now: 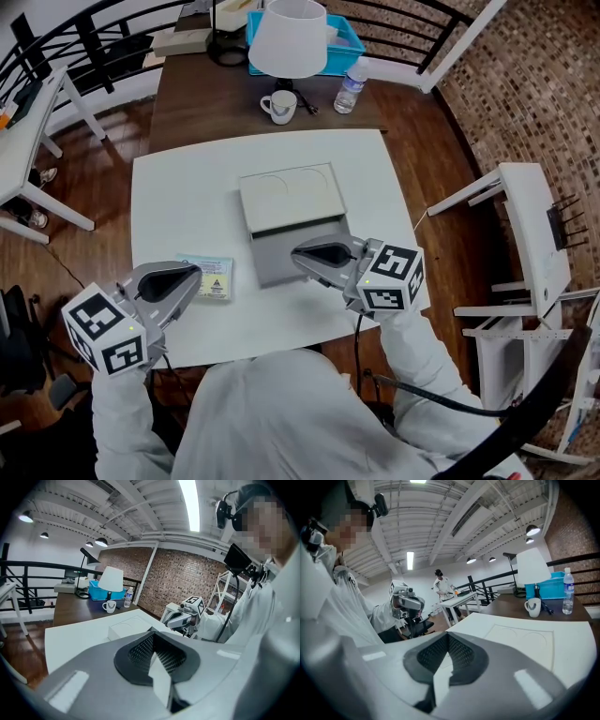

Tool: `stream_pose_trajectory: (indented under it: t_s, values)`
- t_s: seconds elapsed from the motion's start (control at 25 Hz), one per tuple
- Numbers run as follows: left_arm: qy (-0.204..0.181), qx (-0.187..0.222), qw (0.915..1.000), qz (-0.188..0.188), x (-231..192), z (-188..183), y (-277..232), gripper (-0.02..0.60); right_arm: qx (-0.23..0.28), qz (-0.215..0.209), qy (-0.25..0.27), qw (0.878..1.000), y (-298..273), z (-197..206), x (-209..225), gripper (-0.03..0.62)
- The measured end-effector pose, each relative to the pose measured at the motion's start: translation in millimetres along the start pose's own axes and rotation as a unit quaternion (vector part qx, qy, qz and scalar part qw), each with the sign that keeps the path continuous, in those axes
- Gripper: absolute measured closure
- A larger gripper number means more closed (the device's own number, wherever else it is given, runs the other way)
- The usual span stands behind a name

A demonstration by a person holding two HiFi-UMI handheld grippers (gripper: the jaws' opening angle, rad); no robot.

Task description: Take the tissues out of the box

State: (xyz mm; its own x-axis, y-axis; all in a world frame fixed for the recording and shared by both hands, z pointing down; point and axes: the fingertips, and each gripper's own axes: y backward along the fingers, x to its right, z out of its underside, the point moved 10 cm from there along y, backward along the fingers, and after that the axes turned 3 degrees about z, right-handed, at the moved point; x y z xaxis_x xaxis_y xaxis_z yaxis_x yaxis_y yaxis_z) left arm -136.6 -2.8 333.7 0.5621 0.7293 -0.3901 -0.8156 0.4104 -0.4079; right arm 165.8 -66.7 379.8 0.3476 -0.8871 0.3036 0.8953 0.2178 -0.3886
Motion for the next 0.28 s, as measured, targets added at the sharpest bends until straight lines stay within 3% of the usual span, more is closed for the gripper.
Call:
stream_pose_trajectory:
  t_s: [0.28]
  values:
    - [-0.002,-0.003,1.0,0.003,-4.8,-1.0,-4.4,0.568,-0.009,-0.002,-0.001,1.0,-5.6,-0.8,5.3,0.592]
